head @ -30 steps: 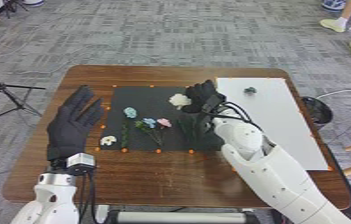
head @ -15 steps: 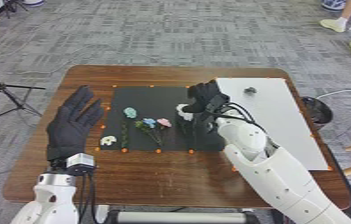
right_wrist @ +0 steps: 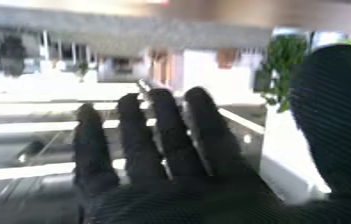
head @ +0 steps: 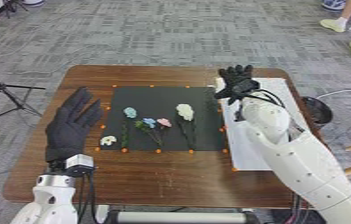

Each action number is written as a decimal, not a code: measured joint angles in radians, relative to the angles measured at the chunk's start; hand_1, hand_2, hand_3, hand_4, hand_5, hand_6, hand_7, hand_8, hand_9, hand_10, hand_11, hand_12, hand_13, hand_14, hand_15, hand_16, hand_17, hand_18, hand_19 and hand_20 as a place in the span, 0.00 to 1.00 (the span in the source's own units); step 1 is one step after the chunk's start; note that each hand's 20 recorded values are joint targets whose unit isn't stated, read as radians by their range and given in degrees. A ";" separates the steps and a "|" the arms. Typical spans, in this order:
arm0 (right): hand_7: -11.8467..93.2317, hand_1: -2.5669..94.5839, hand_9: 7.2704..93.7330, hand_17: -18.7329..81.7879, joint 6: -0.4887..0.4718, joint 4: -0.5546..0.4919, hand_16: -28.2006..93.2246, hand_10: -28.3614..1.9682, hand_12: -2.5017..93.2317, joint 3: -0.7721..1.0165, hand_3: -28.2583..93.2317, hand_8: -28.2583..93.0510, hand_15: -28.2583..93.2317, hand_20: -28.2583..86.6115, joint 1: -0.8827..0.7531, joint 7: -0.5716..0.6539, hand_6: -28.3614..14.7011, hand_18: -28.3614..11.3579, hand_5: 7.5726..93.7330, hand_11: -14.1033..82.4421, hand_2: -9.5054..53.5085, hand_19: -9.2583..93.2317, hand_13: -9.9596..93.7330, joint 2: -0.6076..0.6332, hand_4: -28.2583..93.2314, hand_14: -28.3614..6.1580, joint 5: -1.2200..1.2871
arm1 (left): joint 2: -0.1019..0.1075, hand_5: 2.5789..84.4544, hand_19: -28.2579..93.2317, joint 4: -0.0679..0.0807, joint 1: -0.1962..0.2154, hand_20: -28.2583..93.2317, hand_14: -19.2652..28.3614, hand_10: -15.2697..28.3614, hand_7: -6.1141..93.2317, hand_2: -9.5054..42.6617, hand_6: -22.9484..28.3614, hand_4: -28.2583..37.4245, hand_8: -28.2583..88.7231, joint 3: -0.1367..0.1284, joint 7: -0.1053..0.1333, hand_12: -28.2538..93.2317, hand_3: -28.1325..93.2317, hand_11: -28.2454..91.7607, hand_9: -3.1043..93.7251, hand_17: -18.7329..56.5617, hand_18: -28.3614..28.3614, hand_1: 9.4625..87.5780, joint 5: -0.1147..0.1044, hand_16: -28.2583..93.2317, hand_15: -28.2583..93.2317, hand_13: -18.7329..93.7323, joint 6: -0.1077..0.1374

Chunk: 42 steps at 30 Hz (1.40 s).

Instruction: Arrange flowers

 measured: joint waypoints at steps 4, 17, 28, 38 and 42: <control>0.20 0.26 0.13 0.10 -0.064 0.056 0.41 0.42 0.31 0.029 0.92 0.20 0.44 0.36 0.034 0.001 0.45 0.11 0.14 0.23 0.00 0.55 0.17 0.010 0.00 0.43 0.101 | -0.004 0.29 0.56 0.000 0.000 0.29 0.73 0.60 0.30 0.07 0.50 0.00 0.14 0.000 0.000 0.36 0.80 0.37 0.27 0.06 0.87 0.17 -0.001 0.27 0.35 0.34 -0.002; 0.35 0.38 0.68 0.33 -0.147 0.154 0.37 0.65 0.17 0.056 0.94 0.11 0.57 0.42 0.055 -0.010 0.67 0.20 0.51 0.34 0.01 0.69 0.72 0.019 0.00 0.68 0.025 | -0.009 0.29 0.56 0.005 -0.009 0.29 0.73 0.60 0.30 0.07 0.49 0.00 0.14 0.013 -0.009 0.36 0.80 0.37 0.27 0.07 0.87 0.17 0.000 0.27 0.35 0.34 -0.027; 0.58 0.58 0.88 0.44 -0.146 0.024 0.58 0.81 0.52 0.091 0.92 0.19 0.70 0.59 -0.033 -0.038 0.71 0.29 0.71 0.34 0.00 0.82 0.76 0.080 0.00 0.86 0.166 | -0.009 0.29 0.56 0.004 -0.006 0.29 0.73 0.60 0.30 0.07 0.49 0.00 0.14 0.012 -0.004 0.36 0.80 0.37 0.27 0.07 0.87 0.17 0.000 0.28 0.35 0.34 -0.024; 0.58 0.58 0.89 0.44 -0.052 -0.206 0.58 0.81 0.53 0.107 0.93 0.18 0.71 0.60 -0.216 -0.093 0.69 0.28 0.73 0.34 0.00 0.82 0.77 0.133 0.00 0.85 0.332 | -0.009 0.29 0.56 0.007 -0.008 0.29 0.73 0.61 0.30 0.07 0.49 0.00 0.14 0.018 -0.003 0.36 0.80 0.37 0.27 0.06 0.87 0.17 0.000 0.28 0.35 0.34 -0.027; 0.58 0.58 0.89 0.44 0.010 -0.253 0.58 0.81 0.53 0.077 0.93 0.17 0.71 0.60 -0.242 -0.100 0.69 0.28 0.73 0.34 0.00 0.82 0.77 0.121 0.00 0.85 0.330 | -0.009 0.29 0.56 0.011 -0.014 0.29 0.73 0.61 0.30 0.07 0.49 0.00 0.14 0.024 -0.003 0.36 0.80 0.37 0.27 0.06 0.87 0.17 0.001 0.28 0.35 0.34 -0.029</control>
